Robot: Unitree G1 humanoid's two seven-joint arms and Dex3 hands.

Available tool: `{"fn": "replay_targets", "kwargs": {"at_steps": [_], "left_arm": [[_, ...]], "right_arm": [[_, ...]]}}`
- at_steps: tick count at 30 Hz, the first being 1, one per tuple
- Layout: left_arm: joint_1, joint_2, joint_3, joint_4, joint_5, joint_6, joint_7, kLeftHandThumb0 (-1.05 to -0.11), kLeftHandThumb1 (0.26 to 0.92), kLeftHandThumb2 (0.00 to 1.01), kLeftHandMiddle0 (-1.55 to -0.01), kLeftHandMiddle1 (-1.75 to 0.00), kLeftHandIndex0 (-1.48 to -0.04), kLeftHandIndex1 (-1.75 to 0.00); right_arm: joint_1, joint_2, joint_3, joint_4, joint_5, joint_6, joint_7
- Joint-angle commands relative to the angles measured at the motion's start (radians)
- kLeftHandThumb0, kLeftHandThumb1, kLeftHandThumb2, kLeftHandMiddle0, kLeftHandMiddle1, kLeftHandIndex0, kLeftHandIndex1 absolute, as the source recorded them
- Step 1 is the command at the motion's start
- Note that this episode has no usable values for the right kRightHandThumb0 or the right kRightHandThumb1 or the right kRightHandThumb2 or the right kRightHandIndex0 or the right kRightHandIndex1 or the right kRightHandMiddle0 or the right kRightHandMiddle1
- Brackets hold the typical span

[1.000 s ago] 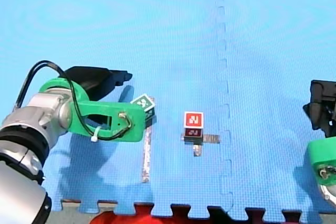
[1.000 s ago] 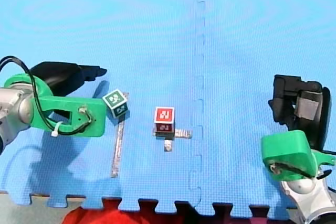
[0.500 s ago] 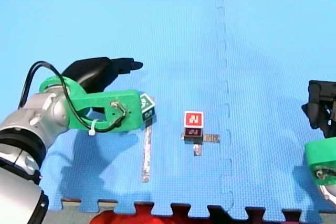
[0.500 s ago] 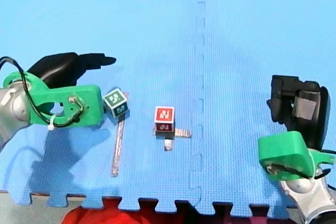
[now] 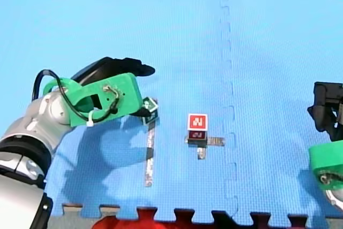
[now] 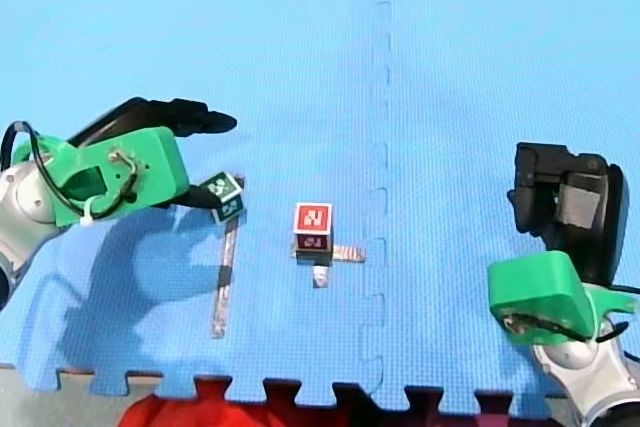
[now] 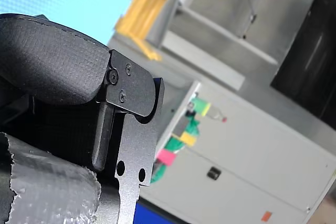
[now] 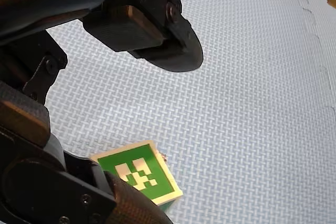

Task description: Stack cube left

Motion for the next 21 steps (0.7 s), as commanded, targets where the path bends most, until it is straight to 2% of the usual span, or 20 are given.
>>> {"fn": "replay_targets", "kwargs": {"at_steps": [1, 11, 13, 18, 21], "left_arm": [[0.003, 0.005, 0.004, -0.003, 0.001, -0.003, -0.005, -0.878, 0.722, 0.00, -0.88, -1.75, -0.66, -0.06], [-0.001, 0.011, -0.017, -0.003, 0.037, 0.000, 0.008, -0.857, 0.719, 0.00, -0.87, -1.75, -0.67, -0.04], [-0.004, 0.017, -0.045, -0.003, 0.072, 0.002, 0.032, -0.856, 0.720, 0.00, -0.87, -1.75, -0.68, -0.04], [-0.026, 0.039, -0.184, -0.005, 0.241, 0.034, 0.165, -0.880, 0.730, 0.00, -0.87, -1.75, -0.57, 0.00], [-0.030, 0.041, -0.206, -0.003, 0.272, 0.039, 0.198, -0.900, 0.735, 0.01, -0.89, -1.75, -0.51, 0.00]], "right_arm": [[-0.002, -0.006, 0.001, 0.001, 0.001, 0.000, -0.005], [0.003, -0.007, 0.003, -0.004, 0.001, -0.002, -0.010], [0.004, -0.008, 0.002, -0.007, 0.002, -0.003, -0.010], [0.008, -0.009, 0.000, -0.013, 0.006, -0.003, -0.007], [0.010, -0.009, -0.001, -0.016, 0.007, -0.002, -0.006]]}}
